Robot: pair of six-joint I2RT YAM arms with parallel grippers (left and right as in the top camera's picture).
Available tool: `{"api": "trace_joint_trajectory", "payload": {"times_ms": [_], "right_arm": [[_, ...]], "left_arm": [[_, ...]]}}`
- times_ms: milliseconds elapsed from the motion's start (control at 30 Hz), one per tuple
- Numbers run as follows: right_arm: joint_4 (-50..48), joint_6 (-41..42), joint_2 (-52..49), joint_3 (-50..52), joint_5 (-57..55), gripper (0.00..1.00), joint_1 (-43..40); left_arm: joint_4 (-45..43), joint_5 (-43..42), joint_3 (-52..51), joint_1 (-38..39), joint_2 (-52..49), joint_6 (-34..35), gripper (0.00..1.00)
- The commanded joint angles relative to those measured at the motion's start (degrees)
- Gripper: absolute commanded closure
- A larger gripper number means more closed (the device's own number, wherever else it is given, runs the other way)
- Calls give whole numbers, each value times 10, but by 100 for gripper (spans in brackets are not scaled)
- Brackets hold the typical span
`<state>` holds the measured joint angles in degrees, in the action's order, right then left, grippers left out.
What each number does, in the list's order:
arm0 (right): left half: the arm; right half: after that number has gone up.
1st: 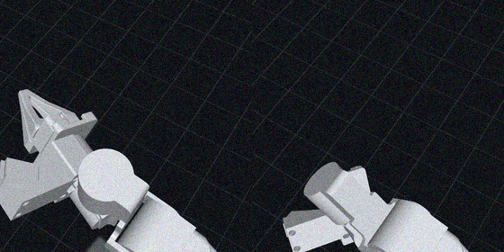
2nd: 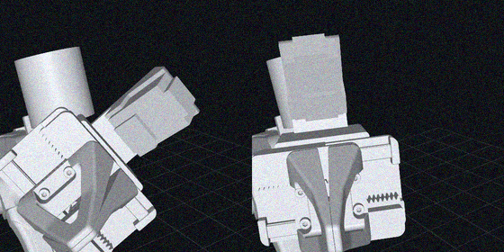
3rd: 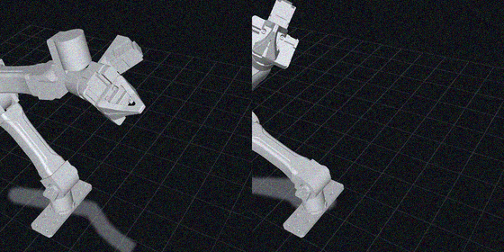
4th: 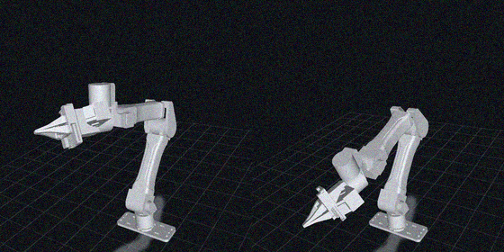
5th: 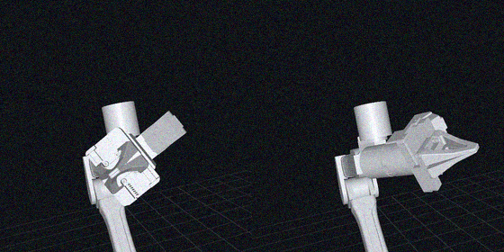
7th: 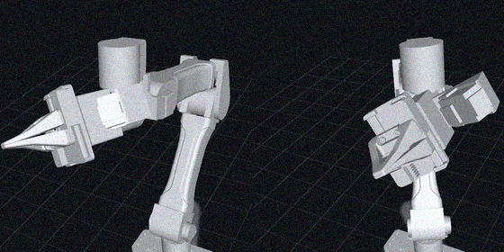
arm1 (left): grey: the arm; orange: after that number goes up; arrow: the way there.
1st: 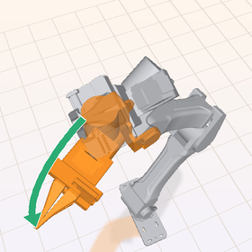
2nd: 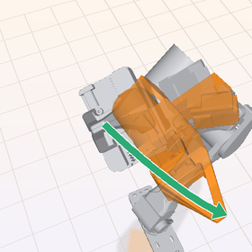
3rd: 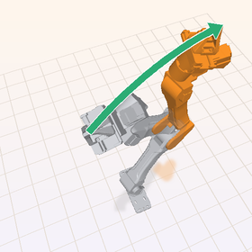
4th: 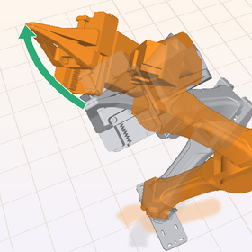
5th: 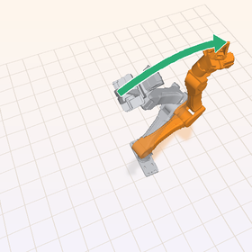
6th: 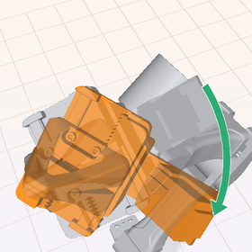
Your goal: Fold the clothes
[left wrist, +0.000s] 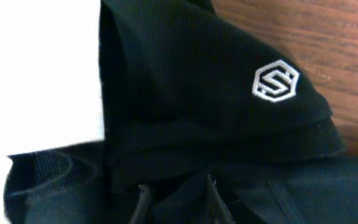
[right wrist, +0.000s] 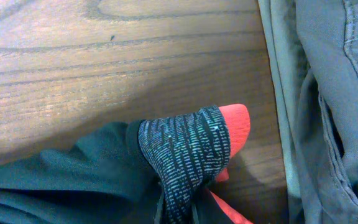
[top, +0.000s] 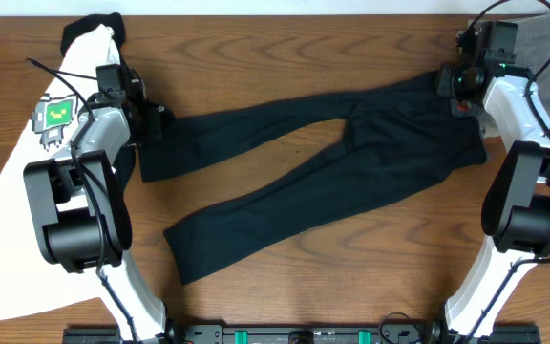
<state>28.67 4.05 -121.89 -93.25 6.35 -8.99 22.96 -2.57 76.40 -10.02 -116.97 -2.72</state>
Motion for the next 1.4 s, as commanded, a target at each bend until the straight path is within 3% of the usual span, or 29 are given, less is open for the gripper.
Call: {"api": "trace_joint_trajectory", "payload": {"times_ms": [0, 200, 500, 833, 1200, 1367], "right_arm": [[0, -5, -3, -7, -5, 90, -4], [1, -5, -3, -7, -5, 90, -4], [-2, -5, -3, -7, -5, 91, -4], [-5, -5, -3, -7, -5, 93, -4], [-10, -2, -3, -7, -1, 93, -8], [-14, -2, -3, -7, 0, 93, -9]], "left_arm": [[21, 11, 34, -3, 1, 0, 77], [40, 11, 52, -3, 23, 0, 94], [10, 11, 63, -2, 50, 0, 94], [-43, 11, 165, 2, 50, 0, 94], [133, 10, 172, 17, 64, 0, 94], [152, 10, 160, 17, 63, 0, 94]]}}
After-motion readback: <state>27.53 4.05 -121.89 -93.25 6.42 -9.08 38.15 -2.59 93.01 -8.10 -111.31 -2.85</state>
